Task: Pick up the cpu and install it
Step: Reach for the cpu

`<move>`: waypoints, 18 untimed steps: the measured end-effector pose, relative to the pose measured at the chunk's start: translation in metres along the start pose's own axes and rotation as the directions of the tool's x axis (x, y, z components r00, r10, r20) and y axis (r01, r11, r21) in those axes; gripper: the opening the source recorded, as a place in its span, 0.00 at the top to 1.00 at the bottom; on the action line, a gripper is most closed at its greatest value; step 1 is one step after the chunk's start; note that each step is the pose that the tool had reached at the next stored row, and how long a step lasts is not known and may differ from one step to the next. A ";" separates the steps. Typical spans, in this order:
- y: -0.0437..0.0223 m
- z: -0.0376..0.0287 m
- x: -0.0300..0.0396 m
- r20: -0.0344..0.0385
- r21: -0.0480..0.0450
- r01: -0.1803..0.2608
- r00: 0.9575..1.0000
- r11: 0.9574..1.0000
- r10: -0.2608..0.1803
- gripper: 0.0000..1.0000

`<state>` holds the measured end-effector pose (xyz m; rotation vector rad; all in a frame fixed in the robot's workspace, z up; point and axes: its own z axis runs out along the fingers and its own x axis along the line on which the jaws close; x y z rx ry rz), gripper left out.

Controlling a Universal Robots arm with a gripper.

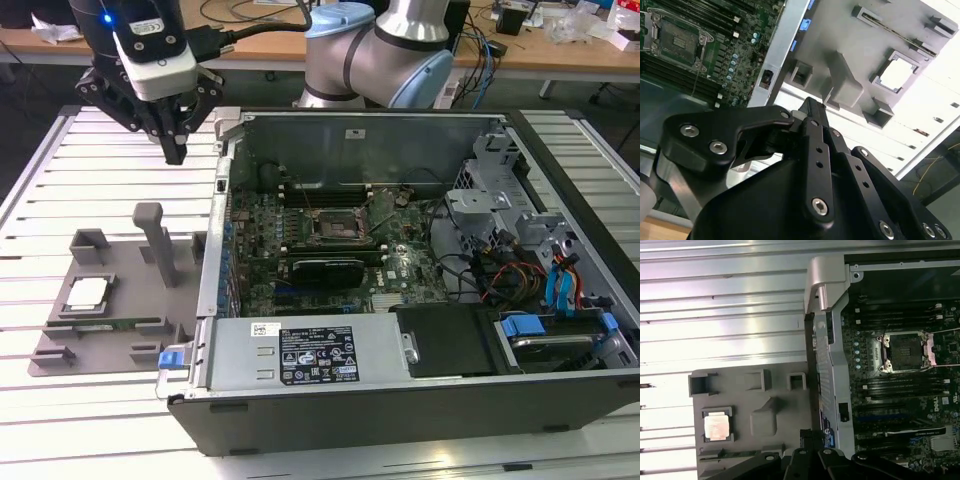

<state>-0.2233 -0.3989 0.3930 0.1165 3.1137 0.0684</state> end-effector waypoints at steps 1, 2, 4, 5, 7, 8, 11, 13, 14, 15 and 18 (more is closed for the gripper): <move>-0.0002 -0.0001 0.0028 0.000 0.000 0.000 1.000 1.000 0.000 0.89; -0.0003 -0.0001 0.0042 0.000 0.000 0.000 1.000 1.000 0.000 0.89; -0.0005 -0.0002 0.0072 0.000 0.000 0.000 1.000 1.000 0.000 0.89; -0.0006 -0.0002 0.0088 0.000 0.000 0.000 1.000 1.000 0.000 0.89; -0.0011 -0.0003 0.0149 0.000 0.000 0.000 1.000 1.000 0.000 0.89; -0.0013 -0.0004 0.0170 0.000 0.000 0.000 1.000 1.000 0.000 0.89; -0.0017 -0.0005 0.0228 0.000 0.000 0.000 1.000 1.000 0.000 0.89; -0.0021 -0.0007 0.0287 0.000 0.000 0.000 1.000 1.000 0.000 0.89; -0.0023 -0.0007 0.0309 0.000 0.000 0.000 1.000 1.000 0.000 0.89; -0.0025 -0.0008 0.0341 0.000 0.000 0.000 1.000 1.000 0.000 0.89; -0.0032 -0.0010 0.0429 0.000 0.000 0.000 1.000 1.000 0.000 0.89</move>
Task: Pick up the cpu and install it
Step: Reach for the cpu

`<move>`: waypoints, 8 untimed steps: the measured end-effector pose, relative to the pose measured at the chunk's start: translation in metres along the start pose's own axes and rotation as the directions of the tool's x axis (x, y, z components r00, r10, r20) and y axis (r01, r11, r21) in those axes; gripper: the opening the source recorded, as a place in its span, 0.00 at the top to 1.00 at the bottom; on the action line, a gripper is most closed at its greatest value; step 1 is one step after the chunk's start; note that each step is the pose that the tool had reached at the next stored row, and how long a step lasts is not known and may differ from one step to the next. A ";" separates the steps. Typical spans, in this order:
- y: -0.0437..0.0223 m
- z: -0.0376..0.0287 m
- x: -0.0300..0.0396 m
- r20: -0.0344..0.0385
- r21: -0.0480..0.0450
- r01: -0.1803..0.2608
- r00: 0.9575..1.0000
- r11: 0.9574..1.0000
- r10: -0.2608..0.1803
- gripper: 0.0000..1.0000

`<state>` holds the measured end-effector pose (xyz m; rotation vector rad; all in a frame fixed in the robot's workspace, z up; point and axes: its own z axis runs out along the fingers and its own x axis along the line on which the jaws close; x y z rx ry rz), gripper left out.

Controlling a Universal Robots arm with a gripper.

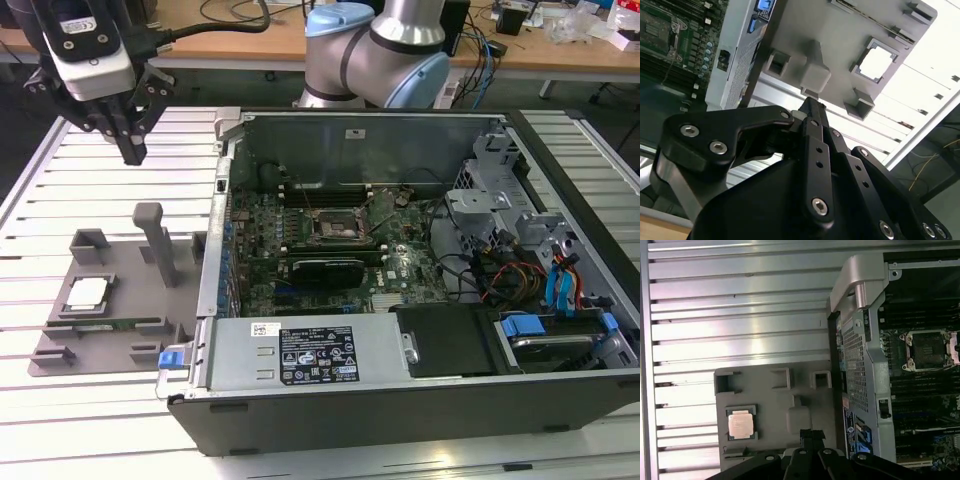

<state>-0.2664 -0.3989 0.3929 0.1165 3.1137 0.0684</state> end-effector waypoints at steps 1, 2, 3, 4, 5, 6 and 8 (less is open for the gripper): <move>-0.0003 -0.0001 0.0043 0.000 0.000 0.000 1.000 1.000 0.000 0.89; -0.0005 -0.0001 0.0074 0.000 0.000 0.000 1.000 1.000 0.000 0.89; -0.0007 -0.0002 0.0099 0.000 0.000 0.000 1.000 1.000 0.000 0.89; -0.0009 -0.0002 0.0120 0.000 0.000 0.000 1.000 1.000 0.000 0.89; -0.0011 -0.0003 0.0151 0.000 0.000 0.000 1.000 1.000 0.000 0.89; -0.0012 -0.0003 0.0166 0.000 0.000 0.000 1.000 1.000 0.000 0.89; -0.0015 -0.0003 0.0198 0.000 0.000 0.000 1.000 1.000 0.000 0.89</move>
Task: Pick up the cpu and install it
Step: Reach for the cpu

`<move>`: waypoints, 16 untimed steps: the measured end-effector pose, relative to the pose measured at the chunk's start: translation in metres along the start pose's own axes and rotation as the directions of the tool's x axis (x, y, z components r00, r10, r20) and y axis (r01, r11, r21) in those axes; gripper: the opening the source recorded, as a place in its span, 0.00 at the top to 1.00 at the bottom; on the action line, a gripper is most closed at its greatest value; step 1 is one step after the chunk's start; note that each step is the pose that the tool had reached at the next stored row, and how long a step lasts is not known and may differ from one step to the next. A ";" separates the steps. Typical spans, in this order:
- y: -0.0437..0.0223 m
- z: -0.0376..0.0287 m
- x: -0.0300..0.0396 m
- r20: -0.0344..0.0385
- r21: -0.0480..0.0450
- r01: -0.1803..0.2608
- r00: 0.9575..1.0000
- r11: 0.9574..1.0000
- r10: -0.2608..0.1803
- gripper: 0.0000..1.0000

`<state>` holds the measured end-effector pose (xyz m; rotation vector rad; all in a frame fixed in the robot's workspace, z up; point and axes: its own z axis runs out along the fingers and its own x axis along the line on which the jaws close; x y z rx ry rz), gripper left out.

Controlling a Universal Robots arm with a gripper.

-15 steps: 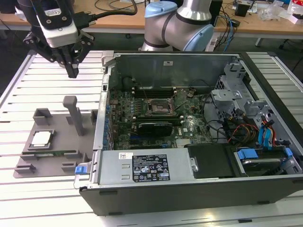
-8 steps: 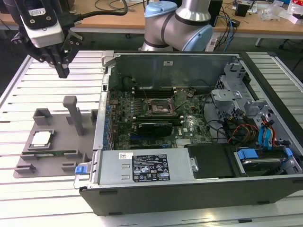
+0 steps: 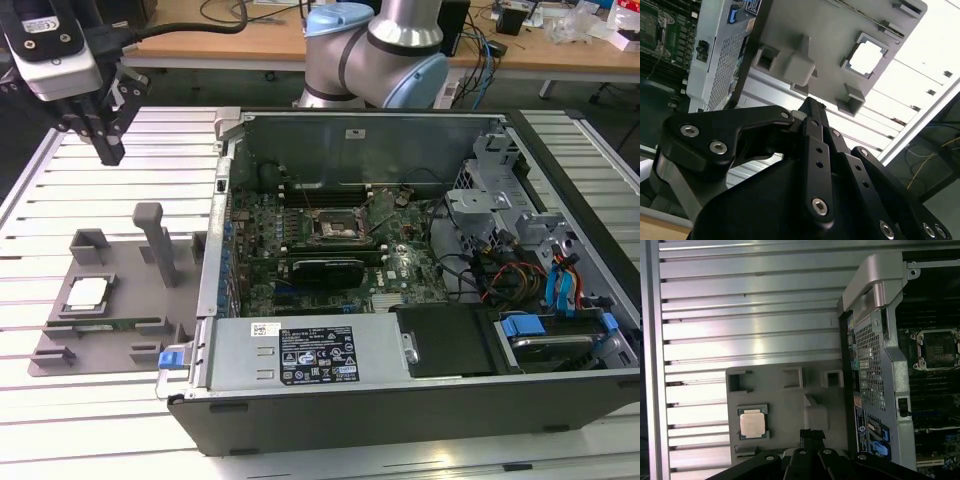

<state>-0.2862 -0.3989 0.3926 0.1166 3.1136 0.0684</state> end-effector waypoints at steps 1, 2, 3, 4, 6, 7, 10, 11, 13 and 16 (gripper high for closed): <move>-0.0001 0.0000 0.0009 0.000 0.000 0.000 1.000 1.000 0.000 0.89; -0.0002 0.0000 0.0029 0.000 0.000 0.000 1.000 1.000 0.000 0.89; -0.0004 -0.0001 0.0052 0.000 0.000 0.000 1.000 1.000 0.000 0.89; -0.0005 -0.0001 0.0063 0.000 0.000 0.000 1.000 1.000 0.000 0.89; -0.0007 -0.0001 0.0087 0.000 0.000 0.000 1.000 1.000 0.000 0.89; -0.0008 -0.0001 0.0107 0.000 0.000 0.000 1.000 1.000 0.000 0.89; -0.0014 -0.0002 0.0194 0.000 0.000 0.000 1.000 1.000 0.000 0.89; -0.0017 -0.0002 0.0223 0.000 0.000 0.000 1.000 1.000 0.000 0.89; -0.0020 -0.0003 0.0267 0.000 0.000 0.000 1.000 1.000 0.000 0.89; -0.0025 -0.0005 0.0334 0.000 0.000 0.000 1.000 1.000 0.000 0.89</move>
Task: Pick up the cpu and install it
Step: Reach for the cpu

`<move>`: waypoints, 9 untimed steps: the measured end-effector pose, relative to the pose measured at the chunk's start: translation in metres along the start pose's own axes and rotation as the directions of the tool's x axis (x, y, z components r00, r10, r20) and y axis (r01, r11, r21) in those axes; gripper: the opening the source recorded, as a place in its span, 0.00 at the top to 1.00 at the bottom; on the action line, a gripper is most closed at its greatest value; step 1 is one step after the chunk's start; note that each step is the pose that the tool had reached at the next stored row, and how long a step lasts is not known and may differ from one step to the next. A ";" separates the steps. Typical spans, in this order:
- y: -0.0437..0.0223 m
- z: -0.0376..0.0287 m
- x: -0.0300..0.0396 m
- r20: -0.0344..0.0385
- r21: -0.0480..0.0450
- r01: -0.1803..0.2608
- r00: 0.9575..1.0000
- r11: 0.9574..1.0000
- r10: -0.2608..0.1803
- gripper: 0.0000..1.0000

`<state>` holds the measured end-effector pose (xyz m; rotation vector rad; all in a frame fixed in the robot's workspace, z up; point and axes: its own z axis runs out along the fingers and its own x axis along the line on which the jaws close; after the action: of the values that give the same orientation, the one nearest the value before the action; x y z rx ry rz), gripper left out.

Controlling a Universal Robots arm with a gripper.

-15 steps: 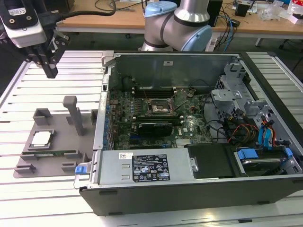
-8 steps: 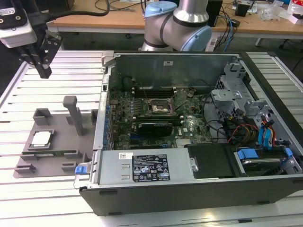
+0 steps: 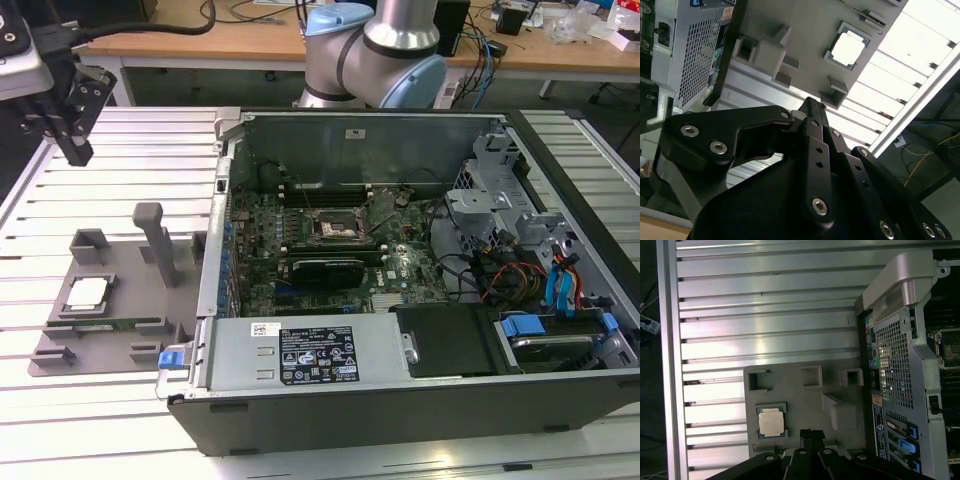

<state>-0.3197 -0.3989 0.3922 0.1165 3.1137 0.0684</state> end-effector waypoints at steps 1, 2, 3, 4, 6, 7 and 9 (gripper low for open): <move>-0.0002 0.0000 0.0027 0.000 0.000 0.000 1.000 1.000 0.000 0.89; -0.0004 -0.0001 0.0053 0.000 0.000 0.000 1.000 1.000 0.000 0.89; -0.0007 -0.0001 0.0088 0.000 0.000 0.000 1.000 1.000 0.000 0.89; -0.0010 -0.0002 0.0136 0.000 0.000 0.000 1.000 1.000 0.000 0.89; -0.0014 -0.0004 0.0194 0.000 0.000 0.000 1.000 1.000 0.000 0.89; -0.0016 -0.0004 0.0218 0.000 0.000 0.000 1.000 1.000 0.000 0.89; -0.0020 -0.0005 0.0262 0.000 0.000 0.000 1.000 1.000 0.000 0.89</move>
<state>-0.3459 -0.3989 0.3920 0.1166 3.1137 0.0684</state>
